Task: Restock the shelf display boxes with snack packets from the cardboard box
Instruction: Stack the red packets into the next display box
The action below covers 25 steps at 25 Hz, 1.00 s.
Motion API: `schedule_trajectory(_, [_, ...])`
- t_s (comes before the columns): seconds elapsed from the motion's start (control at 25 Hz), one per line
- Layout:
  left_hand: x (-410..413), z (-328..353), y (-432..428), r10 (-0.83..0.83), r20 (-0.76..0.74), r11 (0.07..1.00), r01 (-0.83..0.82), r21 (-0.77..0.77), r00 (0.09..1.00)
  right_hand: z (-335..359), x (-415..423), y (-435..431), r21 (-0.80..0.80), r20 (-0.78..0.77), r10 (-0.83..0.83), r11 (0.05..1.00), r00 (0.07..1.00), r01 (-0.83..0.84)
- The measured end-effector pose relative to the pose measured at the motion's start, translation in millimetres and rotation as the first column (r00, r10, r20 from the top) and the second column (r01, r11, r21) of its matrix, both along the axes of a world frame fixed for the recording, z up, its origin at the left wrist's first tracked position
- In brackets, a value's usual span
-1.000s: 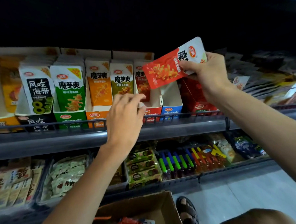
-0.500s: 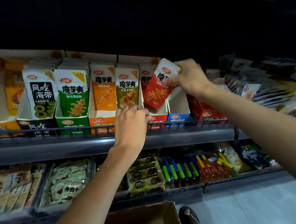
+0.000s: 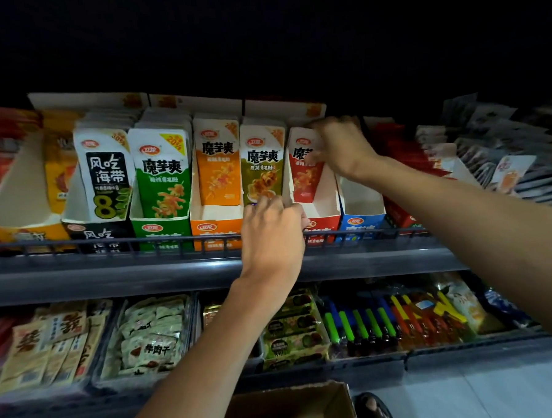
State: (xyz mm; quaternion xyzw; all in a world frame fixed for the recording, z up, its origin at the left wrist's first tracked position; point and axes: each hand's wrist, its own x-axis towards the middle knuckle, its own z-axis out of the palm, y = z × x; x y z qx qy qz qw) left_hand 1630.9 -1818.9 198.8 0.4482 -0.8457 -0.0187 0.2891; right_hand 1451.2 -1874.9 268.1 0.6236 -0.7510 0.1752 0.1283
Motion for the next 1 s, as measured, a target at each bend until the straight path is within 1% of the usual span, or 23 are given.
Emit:
schedule_trajectory(0.16, [0.4,-1.6,-0.5,-0.006,-0.016,1.0,0.006,0.003,1.0,-1.4,3.3,-0.3,-0.017,-0.205,-0.007,1.0,0.979,0.004])
schedule_trajectory(0.28, [-0.1,-1.6,-1.1,-0.014,-0.007,1.0,0.014,0.012,1.0,1.8,8.9,0.3,-0.011,-0.35,-0.021,1.0,0.936,0.019])
schedule_trajectory(0.4, [-0.4,-2.1,-2.3,-0.014,-0.003,1.0,0.014,0.019,1.0,1.8,12.6,-2.6,-0.075,-0.475,-0.071,0.996,0.877,0.04])
schedule_trajectory(0.48, [-0.3,-2.7,-2.8,-0.013,-0.014,1.0,0.014,0.014,1.0,-0.9,18.1,-3.1,-0.156,-0.511,-0.14,0.985,0.848,0.068])
schedule_trajectory(0.52, [-0.1,-2.7,-2.4,-0.013,-0.023,1.0,0.013,0.01,1.0,-1.8,22.3,-1.7,-0.164,-0.516,-0.142,0.984,0.845,0.065])
schedule_trajectory(0.56, [0.0,-2.8,-2.0,-0.014,-0.032,1.0,0.014,0.006,0.999,-2.8,26.1,1.0,-0.139,-0.532,-0.123,0.989,0.838,0.056])
schedule_trajectory(0.68, [0.2,-2.8,-1.2,-0.02,-0.039,1.0,0.02,-0.016,0.999,-6.5,33.7,10.4,0.067,-0.601,-0.037,0.993,0.799,0.097])
schedule_trajectory(0.76, [0.6,-3.3,-1.0,-0.026,-0.056,0.999,0.025,-0.028,0.998,-10.1,38.0,13.2,0.155,-0.633,0.006,0.981,0.774,0.119])
schedule_trajectory(0.84, [-0.1,-4.3,-1.9,-0.028,-0.061,0.999,0.026,-0.03,0.998,-14.4,38.1,9.7,0.176,-0.65,0.021,0.976,0.76,0.124])
schedule_trajectory(1.0, [-0.4,-6.7,-4.2,-0.035,-0.081,0.998,0.03,-0.062,0.996,-18.5,33.7,4.4,0.188,-0.618,0.03,0.976,0.785,0.111])
